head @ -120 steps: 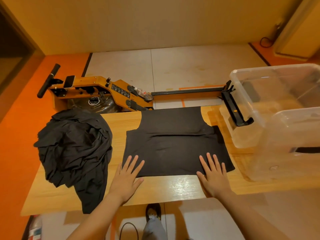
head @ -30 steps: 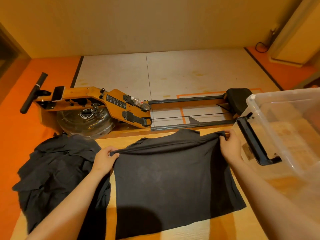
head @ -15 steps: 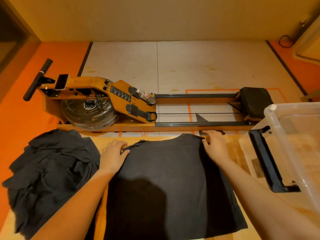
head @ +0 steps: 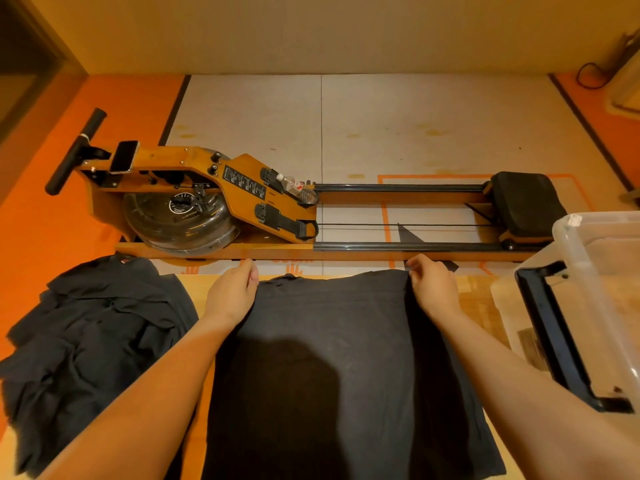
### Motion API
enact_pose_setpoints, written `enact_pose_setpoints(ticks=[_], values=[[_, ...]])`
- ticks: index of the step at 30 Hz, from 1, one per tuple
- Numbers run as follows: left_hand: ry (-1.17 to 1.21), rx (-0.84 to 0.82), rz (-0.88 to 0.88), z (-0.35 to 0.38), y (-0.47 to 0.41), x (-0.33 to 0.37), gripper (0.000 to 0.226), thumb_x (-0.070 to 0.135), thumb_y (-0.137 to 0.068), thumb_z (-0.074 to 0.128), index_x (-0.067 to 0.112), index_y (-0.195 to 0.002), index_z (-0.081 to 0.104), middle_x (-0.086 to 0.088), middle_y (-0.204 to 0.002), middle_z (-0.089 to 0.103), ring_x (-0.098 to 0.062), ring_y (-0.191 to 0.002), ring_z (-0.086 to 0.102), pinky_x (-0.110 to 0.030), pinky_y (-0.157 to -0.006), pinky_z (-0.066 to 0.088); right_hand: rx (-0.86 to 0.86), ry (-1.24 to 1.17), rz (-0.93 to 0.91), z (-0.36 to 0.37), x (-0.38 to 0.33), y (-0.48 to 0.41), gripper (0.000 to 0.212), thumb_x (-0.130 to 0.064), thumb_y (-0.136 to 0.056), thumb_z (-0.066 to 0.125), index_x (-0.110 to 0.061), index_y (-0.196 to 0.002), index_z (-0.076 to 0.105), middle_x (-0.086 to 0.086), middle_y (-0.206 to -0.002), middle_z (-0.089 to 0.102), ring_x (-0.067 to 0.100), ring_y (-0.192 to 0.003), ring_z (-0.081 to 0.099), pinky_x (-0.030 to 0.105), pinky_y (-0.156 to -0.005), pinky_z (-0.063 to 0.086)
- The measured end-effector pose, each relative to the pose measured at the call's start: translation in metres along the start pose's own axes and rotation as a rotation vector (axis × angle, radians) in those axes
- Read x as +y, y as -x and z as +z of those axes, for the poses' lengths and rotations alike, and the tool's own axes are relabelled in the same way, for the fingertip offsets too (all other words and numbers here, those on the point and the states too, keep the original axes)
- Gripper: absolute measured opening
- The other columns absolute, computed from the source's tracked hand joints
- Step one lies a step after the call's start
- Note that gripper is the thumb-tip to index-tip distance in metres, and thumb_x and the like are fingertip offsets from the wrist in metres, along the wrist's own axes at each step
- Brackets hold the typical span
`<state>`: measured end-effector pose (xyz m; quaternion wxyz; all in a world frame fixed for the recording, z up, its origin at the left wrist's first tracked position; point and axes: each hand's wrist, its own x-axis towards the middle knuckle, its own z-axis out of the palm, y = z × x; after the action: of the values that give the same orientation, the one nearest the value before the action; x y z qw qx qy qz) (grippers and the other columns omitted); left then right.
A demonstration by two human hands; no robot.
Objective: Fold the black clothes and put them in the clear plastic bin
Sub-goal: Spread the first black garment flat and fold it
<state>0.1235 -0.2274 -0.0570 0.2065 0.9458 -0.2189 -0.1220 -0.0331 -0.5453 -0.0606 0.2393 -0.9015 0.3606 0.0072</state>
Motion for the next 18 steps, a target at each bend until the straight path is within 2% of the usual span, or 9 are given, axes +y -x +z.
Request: enact_pose_setpoints(ticks=[2,5,8,11,16,18], values=[[0.055,-0.015,-0.006,0.001,-0.003,0.002,0.012,0.018,-0.1,0.044,0.014,-0.088,0.046,-0.005,-0.073,0.058,-0.025,-0.068,0.056,-0.048,-0.062,0.048,-0.008,0.002,-0.034,-0.002,-0.001,0.006,0.025,-0.011,-0.093,0.056,-0.015,-0.117,0.06,0.012,-0.11,0.066,0.032,-0.106,0.057,0.044,-0.088,0.049],[0.139,-0.053,-0.02,-0.002,-0.005,0.008,0.003,0.018,-0.097,0.052,0.017,-0.097,0.049,-0.002,-0.079,0.06,-0.021,-0.074,0.058,-0.044,-0.068,0.049,0.039,0.046,-0.105,-0.007,-0.005,0.019,0.037,-0.009,-0.091,0.06,-0.01,-0.128,0.056,0.012,-0.123,0.059,0.028,-0.119,0.049,0.041,-0.099,0.044],[0.121,-0.153,-0.037,-0.002,-0.006,0.014,0.015,0.026,-0.091,0.065,0.022,-0.101,0.054,0.002,-0.088,0.059,-0.017,-0.082,0.056,-0.037,-0.071,0.048,0.099,0.03,-0.207,-0.01,-0.013,0.041,0.037,-0.011,-0.09,0.062,-0.009,-0.126,0.056,0.01,-0.126,0.058,0.025,-0.121,0.049,0.037,-0.102,0.042],[0.105,-0.242,-0.048,0.001,-0.011,0.023,0.016,0.018,-0.086,0.07,0.022,-0.097,0.059,0.0,-0.09,0.059,-0.02,-0.089,0.055,-0.031,-0.072,0.042,0.055,0.064,-0.265,-0.003,-0.02,0.068,0.04,-0.018,-0.091,0.062,-0.015,-0.13,0.055,0.002,-0.133,0.054,0.018,-0.127,0.045,0.033,-0.109,0.034],[0.177,-0.198,-0.064,-0.003,-0.022,0.032,0.003,0.005,-0.087,0.062,0.005,-0.09,0.061,0.0,-0.081,0.055,-0.021,-0.083,0.051,-0.029,-0.068,0.036,-0.028,0.077,-0.211,0.011,-0.016,0.1,0.045,-0.025,-0.095,0.056,-0.021,-0.139,0.048,-0.003,-0.146,0.043,0.013,-0.139,0.032,0.03,-0.115,0.023],[0.116,-0.127,-0.051,-0.005,-0.022,0.032,0.005,0.007,-0.089,0.057,0.009,-0.093,0.057,0.0,-0.086,0.056,-0.021,-0.086,0.052,-0.032,-0.075,0.041,-0.056,0.081,-0.203,0.015,-0.016,0.111,0.048,-0.027,-0.096,0.054,-0.022,-0.143,0.043,-0.005,-0.151,0.036,0.013,-0.143,0.024,0.03,-0.117,0.016]])
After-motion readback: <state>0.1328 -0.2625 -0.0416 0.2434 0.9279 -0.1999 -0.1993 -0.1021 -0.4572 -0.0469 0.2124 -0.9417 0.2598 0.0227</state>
